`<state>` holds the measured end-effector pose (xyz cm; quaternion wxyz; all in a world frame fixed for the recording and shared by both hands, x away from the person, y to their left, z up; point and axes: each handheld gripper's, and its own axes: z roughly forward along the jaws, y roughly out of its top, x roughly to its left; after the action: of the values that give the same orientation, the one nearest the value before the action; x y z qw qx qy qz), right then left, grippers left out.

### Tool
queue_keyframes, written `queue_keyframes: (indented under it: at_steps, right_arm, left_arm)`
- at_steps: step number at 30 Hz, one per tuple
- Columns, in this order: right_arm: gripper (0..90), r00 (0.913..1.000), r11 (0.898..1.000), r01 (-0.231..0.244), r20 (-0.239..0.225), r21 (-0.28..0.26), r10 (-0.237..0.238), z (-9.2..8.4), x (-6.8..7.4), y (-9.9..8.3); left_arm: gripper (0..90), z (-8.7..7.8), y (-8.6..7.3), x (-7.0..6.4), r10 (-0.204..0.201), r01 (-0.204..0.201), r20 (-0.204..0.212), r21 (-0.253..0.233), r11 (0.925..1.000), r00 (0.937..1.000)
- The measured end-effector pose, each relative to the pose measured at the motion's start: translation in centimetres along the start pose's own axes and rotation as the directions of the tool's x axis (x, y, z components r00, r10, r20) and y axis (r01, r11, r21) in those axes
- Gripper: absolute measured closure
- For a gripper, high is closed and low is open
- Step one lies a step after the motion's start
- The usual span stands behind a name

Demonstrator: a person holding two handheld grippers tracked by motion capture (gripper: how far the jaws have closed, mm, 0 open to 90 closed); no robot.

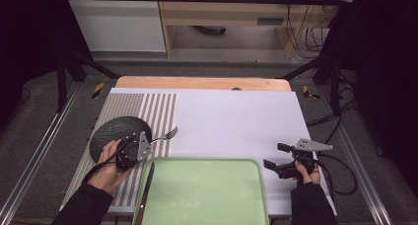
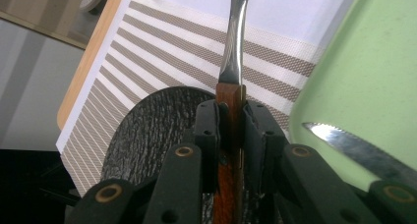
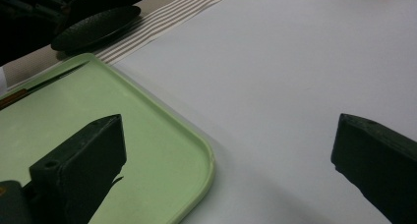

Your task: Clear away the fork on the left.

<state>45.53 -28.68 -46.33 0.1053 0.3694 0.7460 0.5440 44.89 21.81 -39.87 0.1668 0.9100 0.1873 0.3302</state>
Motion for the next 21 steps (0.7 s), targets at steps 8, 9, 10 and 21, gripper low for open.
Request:
queue_keyframes:
  at_steps: [8,9,10,21]
  right_arm:
    - [0.3,1.0,1.0,0.0,0.001,-0.001,0.0,0.0,0.0,0.0]
    - [0.3,1.0,1.0,0.0,-0.001,-0.001,0.0,0.0,0.0,0.0]
    - [0.3,1.0,1.0,-0.001,-0.001,-0.001,0.001,0.0,0.0,0.0]
    - [0.3,1.0,1.0,0.001,0.0,0.001,-0.001,0.0,0.0,0.0]
  left_arm:
    - [76.5,-0.5,0.4,-1.1,-0.042,0.042,0.032,-0.004,0.9991,0.9986]
    - [76.6,-0.5,0.4,-1.3,-0.047,0.048,0.035,-0.006,0.9988,0.9983]
    - [76.6,-0.6,0.4,-1.5,-0.049,0.049,0.039,-0.007,0.9988,0.998]
    - [76.5,-1.2,0.7,-3.3,-0.087,0.089,0.07,-0.026,0.9957,0.9937]
